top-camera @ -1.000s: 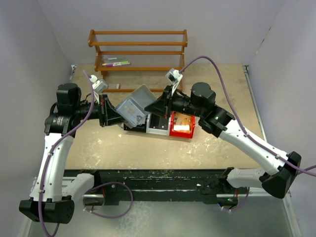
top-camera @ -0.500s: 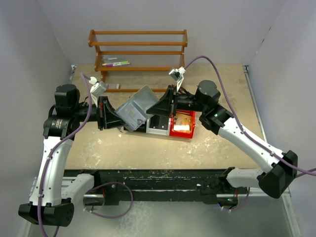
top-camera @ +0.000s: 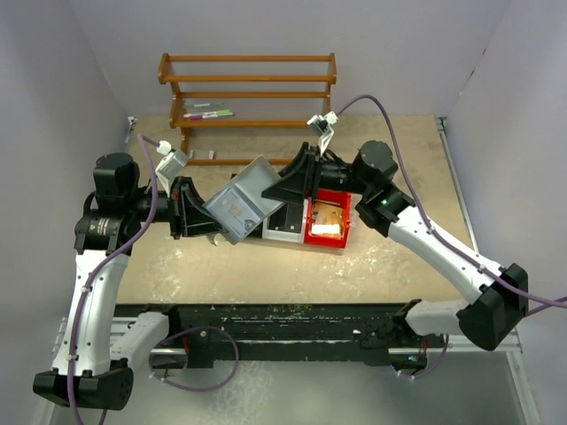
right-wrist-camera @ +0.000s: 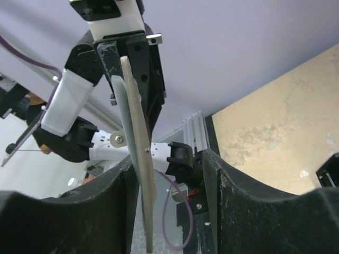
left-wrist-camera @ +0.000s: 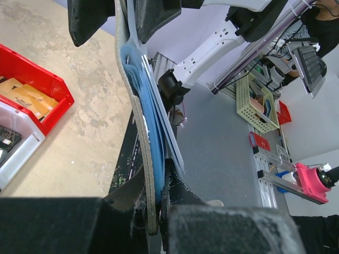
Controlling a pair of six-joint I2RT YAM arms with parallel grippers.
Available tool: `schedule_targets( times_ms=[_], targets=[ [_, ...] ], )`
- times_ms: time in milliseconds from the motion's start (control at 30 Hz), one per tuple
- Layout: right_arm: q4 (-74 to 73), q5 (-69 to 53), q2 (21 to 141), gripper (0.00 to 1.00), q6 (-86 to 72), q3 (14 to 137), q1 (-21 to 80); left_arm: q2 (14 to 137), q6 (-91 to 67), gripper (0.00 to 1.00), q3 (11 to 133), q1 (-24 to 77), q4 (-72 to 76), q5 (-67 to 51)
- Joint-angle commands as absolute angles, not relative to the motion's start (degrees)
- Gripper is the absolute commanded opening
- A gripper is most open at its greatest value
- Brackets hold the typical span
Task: Take the credit cards out of the card holder
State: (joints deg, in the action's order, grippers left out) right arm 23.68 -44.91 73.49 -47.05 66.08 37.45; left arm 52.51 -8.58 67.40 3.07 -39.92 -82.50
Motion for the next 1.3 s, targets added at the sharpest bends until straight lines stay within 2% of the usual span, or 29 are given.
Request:
schedule_targets(
  times_ms=[0, 33, 133, 167, 233, 267, 333, 467, 667, 767, 1000, 1100, 1267],
  targets=[
    [36.0, -48.2, 74.8, 0.51, -52.6, 65.7, 38.0, 52.3, -9.0, 0.0, 68.7, 2.9, -38.3, -86.2],
    [36.4, -48.3, 74.9, 0.48, -52.6, 65.7, 38.3, 52.2, -9.0, 0.0, 68.7, 2.9, -38.2, -86.2],
    [38.9, -48.3, 75.1, 0.26, -53.6, 65.3, 38.7, 52.6, -9.0, 0.0, 68.7, 2.9, -38.3, -86.1],
    [40.2, -48.4, 75.1, 0.18, -54.7, 65.1, 38.7, 52.7, -9.0, 0.05, 68.7, 2.9, -38.3, -85.9],
    [38.9, -48.2, 74.9, 0.02, -54.6, 65.2, 38.7, 52.9, -9.0, 0.31, 68.5, 2.9, -38.5, -85.8],
    [37.6, -47.8, 74.6, 0.0, -54.7, 65.2, 38.7, 53.0, -8.6, 0.42, 68.4, 2.9, -38.8, -85.9],
    [37.1, -44.7, 73.4, 0.0, -54.4, 64.8, 38.4, 52.8, -7.5, 0.56, 68.2, 2.9, -39.8, -86.1],
    [35.8, -41.0, 71.5, 0.0, -53.5, 64.1, 38.3, 51.8, -6.6, 0.63, 67.6, 2.9, -40.0, -87.4],
    [39.7, -40.8, 71.1, 0.0, -55.9, 63.1, 38.4, 51.1, -10.1, 0.6, 66.5, 2.9, -35.4, -87.3],
    [43.4, -41.6, 71.2, 0.0, -58.4, 60.9, 38.9, 51.4, -14.0, 0.49, 65.4, 2.9, -31.8, -86.1],
    [49.3, -41.8, 72.5, 0.0, -61.6, 58.2, 41.0, 49.6, -24.6, 0.41, 61.2, 2.9, -20.0, -83.7],
    [50.3, -41.5, 73.2, 0.0, -61.9, 58.2, 41.6, 49.1, -29.1, 0.33, 59.3, 2.9, -15.0, -83.0],
    [47.5, -42.5, 73.1, 0.0, -61.5, 58.1, 41.6, 49.1, -27.2, 0.17, 60.1, 2.9, -16.8, -84.1]
  ],
)
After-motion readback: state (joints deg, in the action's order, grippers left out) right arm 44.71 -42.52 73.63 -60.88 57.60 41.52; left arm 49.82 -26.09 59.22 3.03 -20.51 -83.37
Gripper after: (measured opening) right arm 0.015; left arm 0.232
